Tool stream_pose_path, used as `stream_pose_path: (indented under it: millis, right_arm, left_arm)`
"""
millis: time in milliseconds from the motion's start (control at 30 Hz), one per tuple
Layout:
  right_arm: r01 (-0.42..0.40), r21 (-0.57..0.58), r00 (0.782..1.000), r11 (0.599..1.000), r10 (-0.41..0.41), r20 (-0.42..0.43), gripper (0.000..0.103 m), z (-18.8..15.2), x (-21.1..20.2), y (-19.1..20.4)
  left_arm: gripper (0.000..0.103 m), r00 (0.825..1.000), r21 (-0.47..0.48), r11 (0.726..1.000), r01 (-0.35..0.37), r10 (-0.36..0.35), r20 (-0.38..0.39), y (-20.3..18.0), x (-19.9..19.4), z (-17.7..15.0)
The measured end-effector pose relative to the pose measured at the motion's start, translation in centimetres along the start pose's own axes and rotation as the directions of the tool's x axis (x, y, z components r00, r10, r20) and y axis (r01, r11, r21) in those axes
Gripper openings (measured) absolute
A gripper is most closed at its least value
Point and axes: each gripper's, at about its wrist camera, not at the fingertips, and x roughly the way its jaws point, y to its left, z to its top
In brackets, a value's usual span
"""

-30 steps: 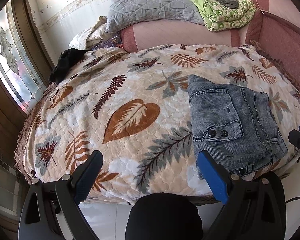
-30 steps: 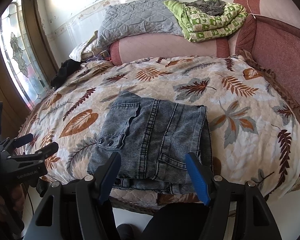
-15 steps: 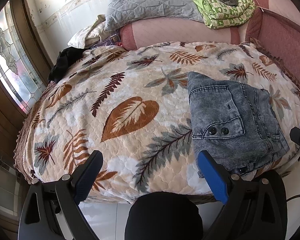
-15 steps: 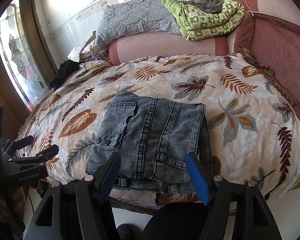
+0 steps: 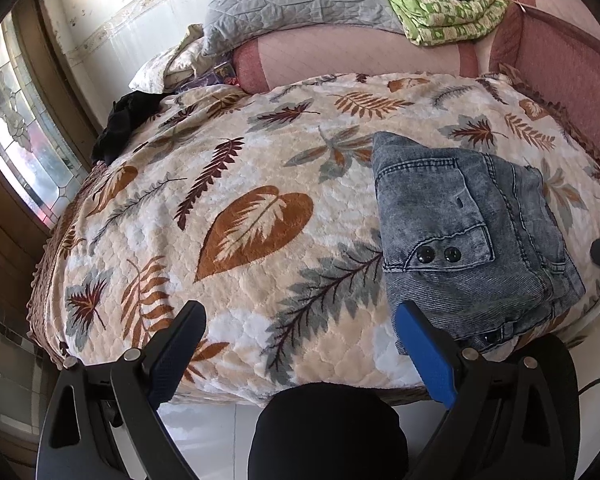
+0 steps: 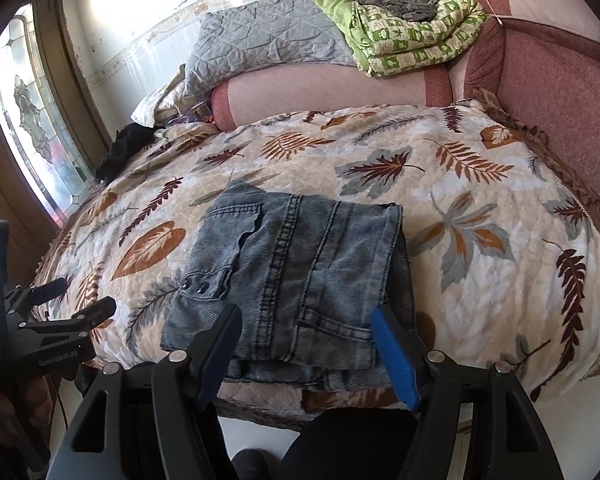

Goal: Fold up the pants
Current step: 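Grasp the folded grey jeans edge with the right gripper while the left gripper grasps beside it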

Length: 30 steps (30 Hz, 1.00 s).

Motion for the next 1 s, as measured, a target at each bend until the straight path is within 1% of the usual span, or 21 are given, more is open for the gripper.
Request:
stream_pose_path:
  millis: [67,167,233,300,367,433,500,533,600,633,700,733,767,800,833,867,900,967,1000]
  right_arm:
    - [0.007,-0.002,1.000,1.000,-0.006,0.012,0.071,0.2,0.1,-1.0]
    - [-0.032,0.029,0.999,0.999,0.031,0.011,0.071,0.8,0.6,-3.2]
    - [-0.071,0.052,0.997,0.996,0.070,0.016,0.075,1.2,1.2,-4.8]
    - [-0.131,0.089,0.991,0.987,0.131,0.006,0.076,1.7,2.4,-6.7]
    - [-0.167,0.149,0.985,0.974,0.173,-0.023,0.077,2.1,4.3,-8.8]
    - [-0.219,0.196,0.969,0.956,0.236,-0.068,0.077,2.3,6.7,-10.6]
    - [-0.267,0.274,0.950,0.924,0.300,-0.088,0.077,2.2,9.3,-12.5]
    - [-0.293,0.298,0.940,0.909,0.331,-0.086,0.077,2.1,10.0,-13.1]
    - [-0.339,0.339,0.919,0.878,0.386,-0.082,0.077,1.9,11.7,-14.2]
    - [-0.356,0.347,0.909,0.867,0.408,-0.085,0.077,1.8,12.3,-14.5]
    - [-0.404,0.350,0.889,0.845,0.453,-0.067,0.079,1.8,12.7,-14.6]
    - [-0.430,0.353,0.876,0.831,0.479,-0.063,0.079,1.8,12.8,-14.3]
    - [-0.469,0.350,0.849,0.811,0.523,-0.073,0.079,1.9,13.1,-13.7]
    - [-0.487,0.344,0.834,0.803,0.545,-0.090,0.080,2.0,13.4,-13.0]
    - [-0.469,0.308,0.842,0.828,0.525,-0.127,0.081,2.1,13.9,-11.7]
    - [-0.452,0.283,0.853,0.846,0.503,-0.139,0.087,2.2,14.1,-11.0]
    - [-0.455,0.259,0.854,0.852,0.500,-0.145,0.093,2.3,14.2,-10.0]
    - [-0.459,0.250,0.852,0.853,0.502,-0.150,0.093,2.6,14.4,-9.0]
    - [-0.449,0.221,0.857,0.866,0.488,-0.168,0.093,2.8,14.5,-8.0]
  left_arm:
    - [0.096,0.999,0.017,0.999,0.032,-0.032,-0.022,-0.4,0.7,0.4]
    - [0.096,0.991,0.053,0.991,0.123,-0.119,-0.058,-1.2,2.2,1.9]
    - [0.096,0.980,0.058,0.981,0.186,-0.181,-0.076,-1.4,3.4,3.1]
    - [0.096,0.965,0.076,0.965,0.252,-0.244,-0.097,-1.8,4.8,4.1]
    - [0.096,0.956,0.067,0.958,0.280,-0.272,-0.112,-2.1,6.0,5.1]
    - [0.096,0.930,0.083,0.930,0.357,-0.346,-0.125,-2.6,7.0,5.8]
    - [0.096,0.916,0.066,0.919,0.389,-0.378,-0.130,-2.6,8.1,6.4]
    - [0.096,0.895,0.049,0.900,0.434,-0.424,-0.139,-2.6,8.8,6.7]
    - [0.096,0.861,0.021,0.870,0.492,-0.483,-0.162,-2.5,10.0,7.0]
    - [0.096,0.848,0.005,0.861,0.509,-0.501,-0.173,-2.5,10.6,7.1]
    - [0.096,0.816,0.004,0.834,0.552,-0.539,-0.208,-3.1,11.7,7.1]
    - [0.096,0.800,0.010,0.821,0.572,-0.554,-0.229,-3.5,12.2,7.1]
    - [0.096,0.791,0.009,0.812,0.584,-0.567,-0.229,-3.7,12.4,7.0]
    - [0.096,0.782,0.011,0.800,0.599,-0.583,-0.221,-3.9,12.4,6.9]
    - [0.096,0.776,0.026,0.790,0.613,-0.595,-0.209,-4.1,12.4,6.8]
    - [0.095,0.773,0.035,0.785,0.618,-0.600,-0.206,-4.2,12.5,6.8]
    - [0.095,0.767,0.036,0.779,0.626,-0.607,-0.208,-4.2,12.7,6.8]
    - [0.095,0.735,-0.010,0.753,0.658,-0.645,-0.210,-4.0,13.3,6.8]
    - [0.093,0.726,-0.025,0.745,0.667,-0.657,-0.206,-3.9,13.3,6.8]
